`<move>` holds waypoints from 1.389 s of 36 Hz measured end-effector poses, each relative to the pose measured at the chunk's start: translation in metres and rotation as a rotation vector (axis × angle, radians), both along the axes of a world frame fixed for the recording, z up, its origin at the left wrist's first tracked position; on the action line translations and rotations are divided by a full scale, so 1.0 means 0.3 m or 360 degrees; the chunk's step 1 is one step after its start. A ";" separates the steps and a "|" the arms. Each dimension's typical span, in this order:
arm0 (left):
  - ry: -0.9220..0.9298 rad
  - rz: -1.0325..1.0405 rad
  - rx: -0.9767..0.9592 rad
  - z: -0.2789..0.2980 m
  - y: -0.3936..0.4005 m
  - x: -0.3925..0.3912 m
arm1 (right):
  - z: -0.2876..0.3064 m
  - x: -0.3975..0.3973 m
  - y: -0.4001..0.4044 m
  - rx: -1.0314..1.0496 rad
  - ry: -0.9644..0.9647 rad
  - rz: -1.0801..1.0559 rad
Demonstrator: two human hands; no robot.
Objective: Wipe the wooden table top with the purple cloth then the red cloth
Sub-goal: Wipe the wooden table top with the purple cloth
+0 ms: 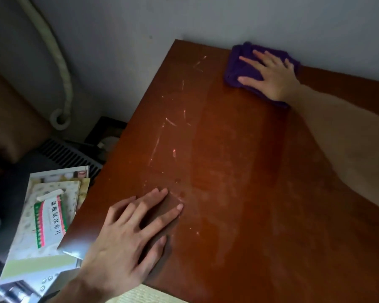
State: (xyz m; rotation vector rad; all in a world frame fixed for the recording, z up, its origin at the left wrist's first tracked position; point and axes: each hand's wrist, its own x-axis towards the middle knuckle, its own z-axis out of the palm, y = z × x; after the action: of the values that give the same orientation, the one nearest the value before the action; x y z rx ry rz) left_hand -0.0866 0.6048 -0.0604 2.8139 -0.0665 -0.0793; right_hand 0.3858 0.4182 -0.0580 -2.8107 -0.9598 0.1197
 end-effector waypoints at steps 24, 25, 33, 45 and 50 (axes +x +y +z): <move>-0.0540 0.0162 -0.0187 -0.020 0.003 -0.043 | -0.043 -1.287 0.077 -0.0062 -0.0122 -0.0037; -0.0598 0.0212 -0.0224 -0.017 0.004 -0.049 | -0.047 -1.356 0.077 -0.0065 -0.0141 -0.0019; -0.0477 0.0347 -0.0211 0.005 0.203 -0.043 | -0.052 -1.502 0.074 -0.0101 -0.0178 0.0142; -0.0286 0.0140 -0.0153 -0.071 0.333 0.030 | -0.013 -0.915 0.187 -0.0207 -0.0125 0.1030; -0.0183 0.0074 -0.0144 -0.070 0.348 0.037 | -0.008 -0.646 0.294 -0.0196 -0.0120 0.0891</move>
State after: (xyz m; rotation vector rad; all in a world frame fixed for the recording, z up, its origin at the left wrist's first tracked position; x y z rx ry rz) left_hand -0.0755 0.7091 -0.0815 2.7259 -0.0306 0.0939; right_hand 0.1919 0.5062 -0.0602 -2.5776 -1.7872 0.1457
